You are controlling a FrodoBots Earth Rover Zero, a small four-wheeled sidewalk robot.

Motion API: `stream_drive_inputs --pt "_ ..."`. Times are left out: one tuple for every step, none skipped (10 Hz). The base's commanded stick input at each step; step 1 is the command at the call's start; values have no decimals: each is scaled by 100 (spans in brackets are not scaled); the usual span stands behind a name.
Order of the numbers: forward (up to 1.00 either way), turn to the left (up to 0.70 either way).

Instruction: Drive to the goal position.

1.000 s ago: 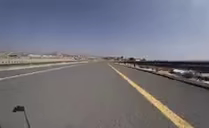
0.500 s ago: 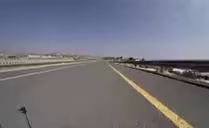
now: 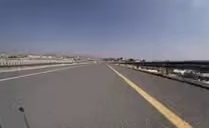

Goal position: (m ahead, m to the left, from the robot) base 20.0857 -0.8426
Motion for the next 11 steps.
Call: stream_drive_inputs --pt "100 0" --pt "100 0" --pt "100 0" --pt "100 0" --pt "100 0" --pt "100 0" --pt "100 0" --pt "100 0" --pt "100 0" --pt "100 0" --pt "100 0"
